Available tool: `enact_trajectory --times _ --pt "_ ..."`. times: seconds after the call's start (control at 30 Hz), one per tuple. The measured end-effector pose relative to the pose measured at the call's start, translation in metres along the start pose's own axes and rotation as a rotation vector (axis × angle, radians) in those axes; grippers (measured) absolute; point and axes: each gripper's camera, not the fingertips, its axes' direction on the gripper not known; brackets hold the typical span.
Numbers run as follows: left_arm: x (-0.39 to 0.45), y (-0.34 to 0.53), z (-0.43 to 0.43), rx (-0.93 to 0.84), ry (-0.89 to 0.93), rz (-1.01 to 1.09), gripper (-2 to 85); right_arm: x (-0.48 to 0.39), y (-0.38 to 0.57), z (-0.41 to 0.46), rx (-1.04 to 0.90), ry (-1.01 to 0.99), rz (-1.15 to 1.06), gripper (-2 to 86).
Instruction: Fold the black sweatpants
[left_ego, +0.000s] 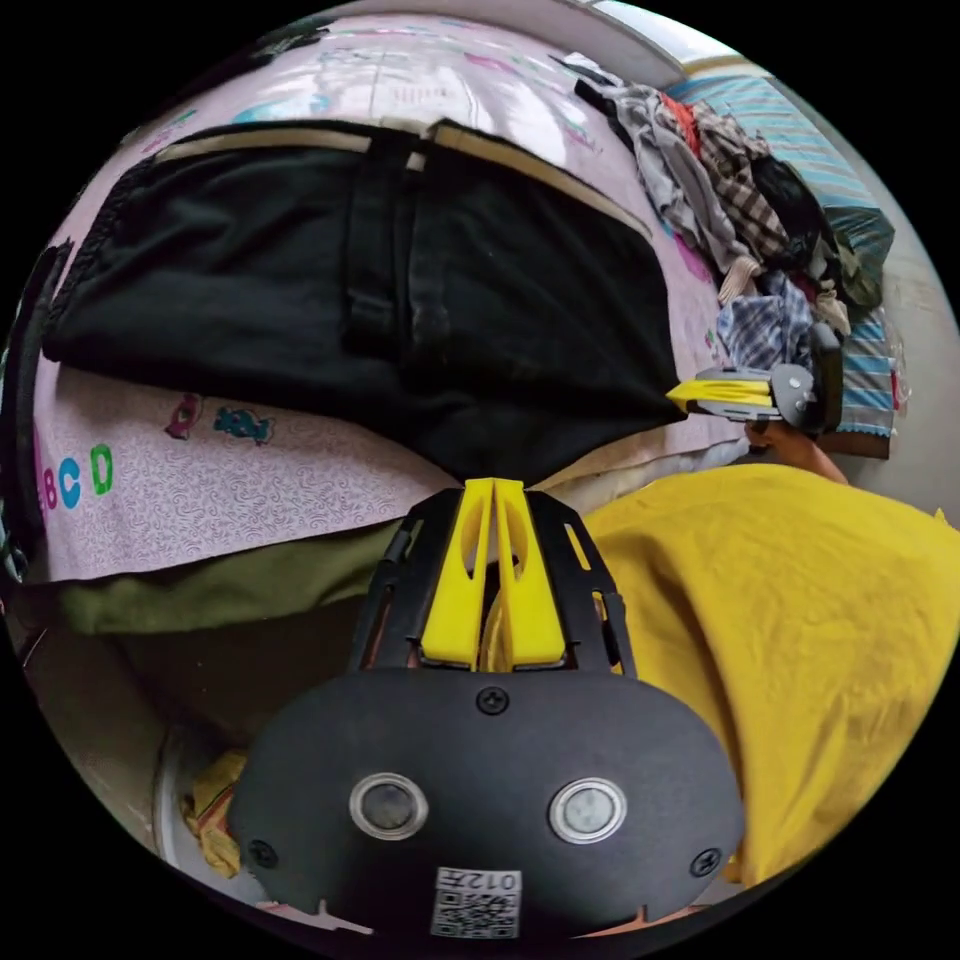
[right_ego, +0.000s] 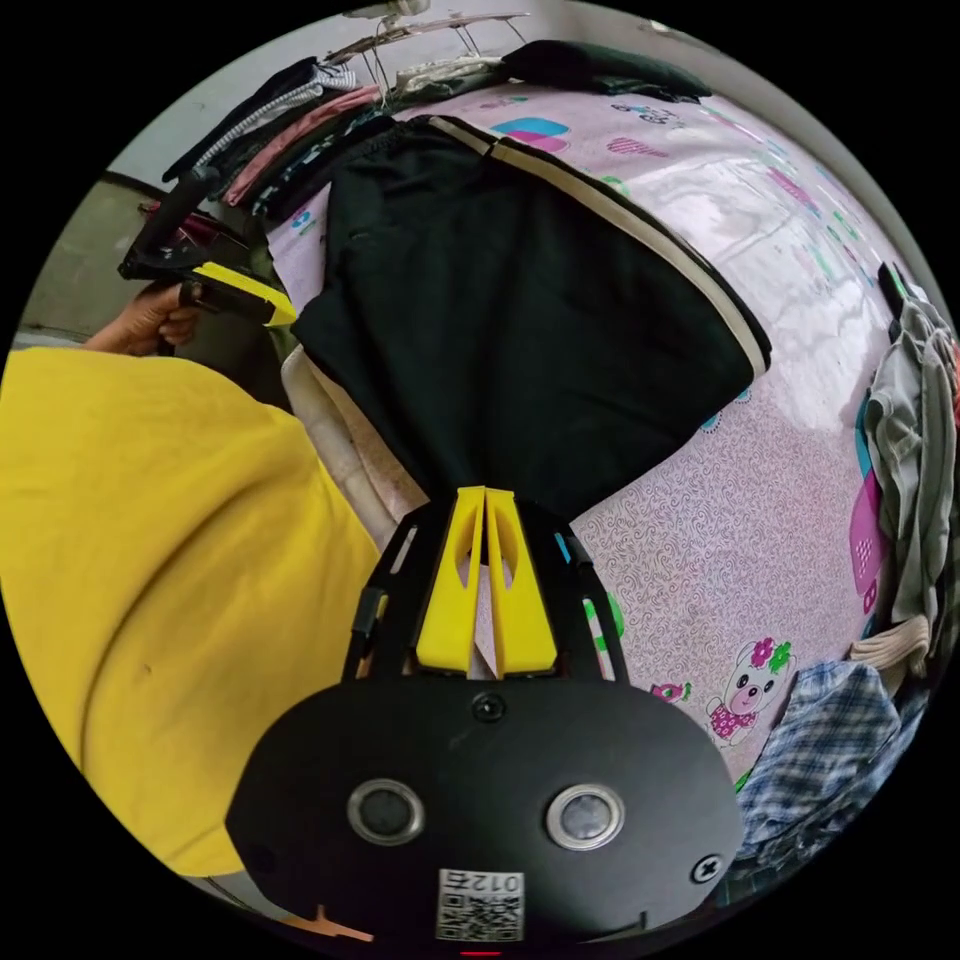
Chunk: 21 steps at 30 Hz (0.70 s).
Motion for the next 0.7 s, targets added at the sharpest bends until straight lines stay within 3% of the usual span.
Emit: enact_trajectory --times 0.17,0.23,0.3,0.43,0.57,0.7 --pt "-0.009 0.005 0.0 -0.034 0.031 -0.019 0.4 -0.01 -0.013 0.008 -0.092 0.034 -0.063 0.0" --pt "-0.009 0.009 -0.006 -0.092 -0.053 -0.003 0.5 -0.009 -0.016 0.008 -0.114 0.018 -0.07 0.1" --pt "-0.008 0.014 -0.037 -0.005 -0.098 -0.007 0.5 -0.006 -0.016 0.007 -0.122 -0.012 -0.051 0.1" --pt "-0.009 -0.009 -0.089 0.207 0.017 -0.002 0.5 0.003 -0.021 -0.012 -0.161 -0.076 -0.025 0.1" --pt "0.003 -0.065 -0.095 0.163 0.012 0.103 0.5 0.013 -0.045 -0.065 0.005 0.01 -0.02 0.1" --pt "0.017 -0.096 -0.071 0.036 -0.052 0.169 0.5 0.028 -0.104 -0.098 0.144 -0.073 -0.012 0.2"
